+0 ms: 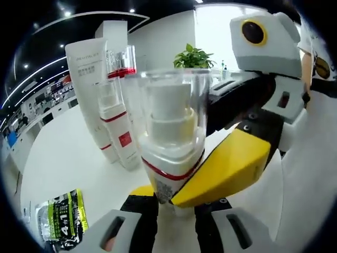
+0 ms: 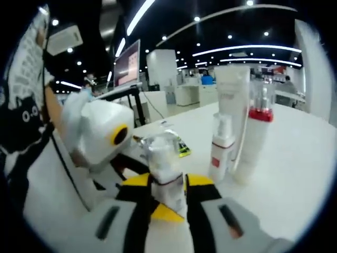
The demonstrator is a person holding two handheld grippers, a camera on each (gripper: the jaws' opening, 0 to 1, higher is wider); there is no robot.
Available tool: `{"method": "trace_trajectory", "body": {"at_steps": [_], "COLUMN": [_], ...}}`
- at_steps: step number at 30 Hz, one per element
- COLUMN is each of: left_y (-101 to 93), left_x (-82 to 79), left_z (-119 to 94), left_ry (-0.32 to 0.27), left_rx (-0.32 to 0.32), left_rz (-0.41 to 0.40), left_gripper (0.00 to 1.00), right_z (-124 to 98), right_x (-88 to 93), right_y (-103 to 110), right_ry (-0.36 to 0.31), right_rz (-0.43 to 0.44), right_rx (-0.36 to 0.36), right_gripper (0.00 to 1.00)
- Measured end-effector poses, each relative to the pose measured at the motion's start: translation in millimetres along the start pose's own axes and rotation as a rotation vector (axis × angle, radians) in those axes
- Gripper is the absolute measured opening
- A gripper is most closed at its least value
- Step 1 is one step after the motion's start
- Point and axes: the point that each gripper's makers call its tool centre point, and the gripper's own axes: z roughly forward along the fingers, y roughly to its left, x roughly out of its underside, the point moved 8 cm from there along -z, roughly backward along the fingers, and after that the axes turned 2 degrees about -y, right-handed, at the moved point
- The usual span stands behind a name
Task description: Arrange the skincare products in the storage area until every visible bottle or jar stands upright without overlapping.
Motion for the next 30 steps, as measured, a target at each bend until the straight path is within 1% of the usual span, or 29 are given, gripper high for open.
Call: {"method": "trace_trajectory", "body": {"at_steps": [5,11,14,15,19,23,28,30], "left_y": [-0.3,-2.4,-1.0,-1.0,0.1,1.5,1.3,1.7], "left_x": [-1.2,-5.3,-7.9,-8.6,-10.6,-12.9,-13.4,-13.6], "left_z": [2.9,9.0,12.5,13.9,16.0,18.2,19.2,19.1], "left_ry": [-0.01,-0.01,-0.007,-0.007,-0.013,-0.019,-0.022,-0.021], "left_rx": [-0.013,-0.033,-0.049,-0.053,-0.059,-0.056,-0.043,-0.037], "left_rz": [-0.002,0.004,-0.004,-0.007,-0.012,-0.006,0.006,0.01], "left_gripper": [0.25,0.25,0.25,0.25,0.25,0.26,0.26,0.26], "right_z": [-1.3,-4.0,-4.8,-4.6,-1.9,-1.2,-2.1,-2.2], "right_x": [3.0,11.7,11.7,11.2,10.1,10.9,10.8,10.7], "right_y": [-2.6,-5.6,-6.8,-7.3,-7.8,-10.4,-12.2,-12.8], "right_ry": [0.004,0.047,0.039,0.03,0.017,-0.006,-0.002,-0.002], "right_rz": [0.009,0.002,0.021,0.033,0.007,0.038,0.005,0.008], "right_rx": [0.031,0.078,0.107,0.129,0.173,0.215,0.216,0.215], "right_gripper": [0.23,0.22,0.22,0.22,0.22,0.22,0.21,0.21]}}
